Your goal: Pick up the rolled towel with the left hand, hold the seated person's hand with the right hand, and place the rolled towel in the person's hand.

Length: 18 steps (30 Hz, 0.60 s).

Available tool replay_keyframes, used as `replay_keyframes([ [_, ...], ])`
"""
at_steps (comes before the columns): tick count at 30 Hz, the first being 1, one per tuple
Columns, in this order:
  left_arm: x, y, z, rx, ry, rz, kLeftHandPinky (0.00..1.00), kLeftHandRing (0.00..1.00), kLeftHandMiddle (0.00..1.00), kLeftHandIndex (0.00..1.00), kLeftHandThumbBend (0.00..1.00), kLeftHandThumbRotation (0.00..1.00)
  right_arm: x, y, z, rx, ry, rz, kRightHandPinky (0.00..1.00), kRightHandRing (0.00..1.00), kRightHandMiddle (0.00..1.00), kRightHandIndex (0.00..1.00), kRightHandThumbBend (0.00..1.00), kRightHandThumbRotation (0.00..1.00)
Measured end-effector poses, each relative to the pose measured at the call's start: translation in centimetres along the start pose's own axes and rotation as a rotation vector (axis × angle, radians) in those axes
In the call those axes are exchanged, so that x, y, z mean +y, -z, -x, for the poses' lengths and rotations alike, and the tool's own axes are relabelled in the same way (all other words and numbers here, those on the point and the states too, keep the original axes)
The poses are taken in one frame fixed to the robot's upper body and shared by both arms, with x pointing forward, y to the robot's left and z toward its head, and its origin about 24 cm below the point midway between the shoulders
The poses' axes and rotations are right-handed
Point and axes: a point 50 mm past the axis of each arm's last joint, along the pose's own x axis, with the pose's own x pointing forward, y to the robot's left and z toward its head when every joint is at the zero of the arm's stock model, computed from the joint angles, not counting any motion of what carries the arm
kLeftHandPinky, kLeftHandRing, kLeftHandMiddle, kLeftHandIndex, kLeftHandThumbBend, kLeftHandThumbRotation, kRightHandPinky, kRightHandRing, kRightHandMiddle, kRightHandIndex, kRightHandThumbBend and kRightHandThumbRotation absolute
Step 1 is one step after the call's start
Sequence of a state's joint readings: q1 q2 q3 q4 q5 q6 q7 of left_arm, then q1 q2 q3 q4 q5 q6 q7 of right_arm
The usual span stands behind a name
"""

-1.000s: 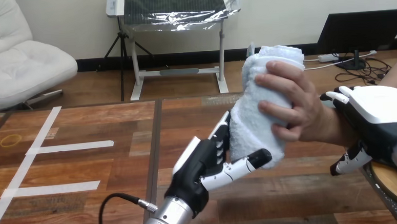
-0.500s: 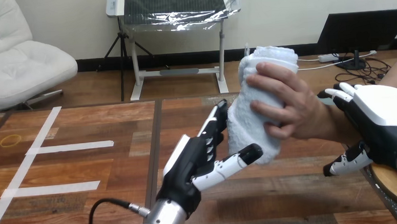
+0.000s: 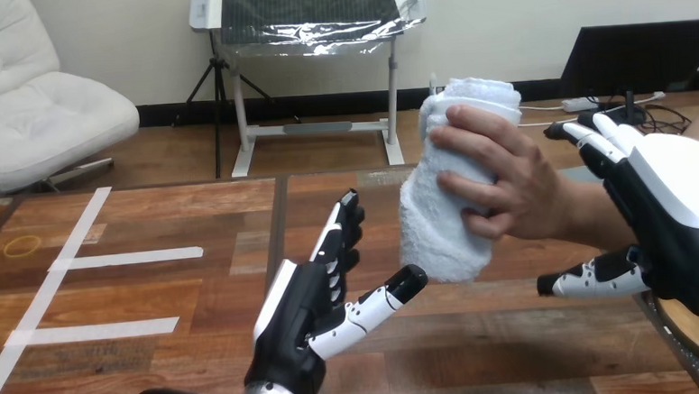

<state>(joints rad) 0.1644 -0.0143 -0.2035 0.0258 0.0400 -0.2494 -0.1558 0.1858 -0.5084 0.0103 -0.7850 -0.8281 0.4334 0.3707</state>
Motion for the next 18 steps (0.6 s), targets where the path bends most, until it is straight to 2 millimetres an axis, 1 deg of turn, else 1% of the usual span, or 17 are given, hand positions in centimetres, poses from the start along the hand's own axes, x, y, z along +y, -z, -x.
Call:
replay_keyframes([
  [4, 0.2, -0.4, 0.9, -0.042, -0.061, -0.008, 0.95, 0.97, 0.98, 0.98, 0.67, 0.45, 0.1, -0.9, 0.9, -0.013, 0.080, -0.062, 1.00, 1.00, 1.00, 0.91, 0.74, 0.00],
  [6, 0.3, -0.6, 1.2, -0.062, -0.085, -0.010, 0.95, 0.97, 0.98, 0.98, 0.66, 0.47, 0.2, -1.3, 1.3, -0.022, 0.109, -0.089, 1.00, 1.00, 1.00, 0.91, 0.73, 0.00],
  [12, 0.6, -1.3, 1.4, -0.111, -0.133, -0.043, 0.94, 0.95, 0.97, 0.97, 0.63, 0.51, 0.6, -2.2, 2.1, -0.052, 0.173, -0.147, 0.99, 1.00, 0.99, 0.90, 0.70, 0.00],
  [15, 0.8, -1.9, 1.5, -0.151, -0.160, -0.054, 0.93, 0.94, 0.96, 0.97, 0.61, 0.50, 0.7, -2.5, 2.6, -0.067, 0.213, -0.180, 0.95, 1.00, 0.99, 0.90, 0.68, 0.00],
  [16, 0.8, -2.0, 1.5, -0.165, -0.168, -0.055, 0.92, 0.94, 0.95, 0.96, 0.58, 0.49, 0.7, -2.6, 2.7, -0.072, 0.224, -0.191, 0.92, 1.00, 0.98, 0.89, 0.66, 0.00],
  [18, 1.0, -2.4, 1.6, -0.198, -0.187, -0.059, 0.92, 0.93, 0.95, 0.96, 0.56, 0.48, 0.8, -2.9, 2.9, -0.081, 0.248, -0.221, 0.90, 1.00, 0.98, 0.89, 0.64, 0.00],
])
